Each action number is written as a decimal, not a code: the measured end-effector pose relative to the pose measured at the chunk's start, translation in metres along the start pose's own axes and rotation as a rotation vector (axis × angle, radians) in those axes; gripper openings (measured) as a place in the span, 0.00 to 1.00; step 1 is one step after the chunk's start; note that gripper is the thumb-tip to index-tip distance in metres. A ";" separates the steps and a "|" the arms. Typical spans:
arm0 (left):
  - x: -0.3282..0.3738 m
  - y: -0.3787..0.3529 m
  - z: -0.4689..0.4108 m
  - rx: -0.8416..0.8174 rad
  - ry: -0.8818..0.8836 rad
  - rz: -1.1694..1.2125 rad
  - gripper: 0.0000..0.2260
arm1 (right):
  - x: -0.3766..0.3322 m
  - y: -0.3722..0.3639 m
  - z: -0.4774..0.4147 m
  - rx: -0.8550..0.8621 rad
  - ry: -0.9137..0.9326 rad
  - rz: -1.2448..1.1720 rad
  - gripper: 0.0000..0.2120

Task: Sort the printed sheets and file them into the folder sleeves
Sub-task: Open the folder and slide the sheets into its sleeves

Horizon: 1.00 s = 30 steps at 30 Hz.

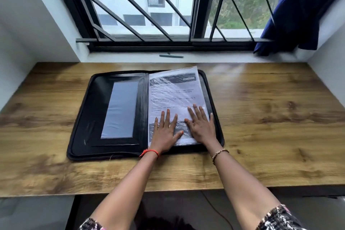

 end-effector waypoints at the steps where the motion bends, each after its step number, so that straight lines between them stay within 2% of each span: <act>1: 0.000 -0.001 -0.001 0.000 0.003 -0.004 0.32 | 0.000 0.000 0.000 -0.014 0.001 0.007 0.35; 4: 0.000 0.001 -0.002 -0.025 -0.003 0.043 0.31 | -0.002 0.005 -0.003 -0.064 -0.012 0.048 0.28; 6: -0.003 0.006 -0.003 -0.023 -0.010 0.217 0.30 | -0.012 0.014 -0.008 -0.050 -0.011 0.114 0.28; 8: -0.012 0.017 -0.001 0.069 0.010 0.491 0.26 | -0.027 0.024 -0.017 0.008 -0.027 0.142 0.26; 10: -0.033 0.031 0.004 0.239 0.070 0.599 0.21 | -0.043 0.032 -0.024 0.063 -0.069 0.098 0.23; 12: -0.067 0.042 0.012 0.370 0.195 0.570 0.18 | -0.060 0.034 -0.030 0.091 -0.053 0.054 0.22; 15: -0.127 0.056 0.028 0.469 0.437 0.537 0.18 | -0.092 0.030 -0.041 0.104 0.039 -0.046 0.22; 21: -0.221 0.073 0.074 0.490 0.799 0.390 0.24 | -0.163 0.016 -0.052 0.030 0.211 -0.229 0.18; 25: -0.245 0.079 0.092 0.472 1.030 0.365 0.21 | -0.196 0.004 -0.048 -0.051 0.273 -0.301 0.20; 30: -0.262 0.082 0.090 0.390 0.939 0.417 0.17 | -0.216 -0.006 -0.045 -0.057 0.294 -0.300 0.19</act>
Point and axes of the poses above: each hand's wrist, its own z-axis away from the middle knuckle, its own y-axis out of the back of the hand, x = y × z, the point moved 3 cm from there along -z, towards the middle knuckle, and after that the axes turned 2 degrees about x, right-handed, at the moved point
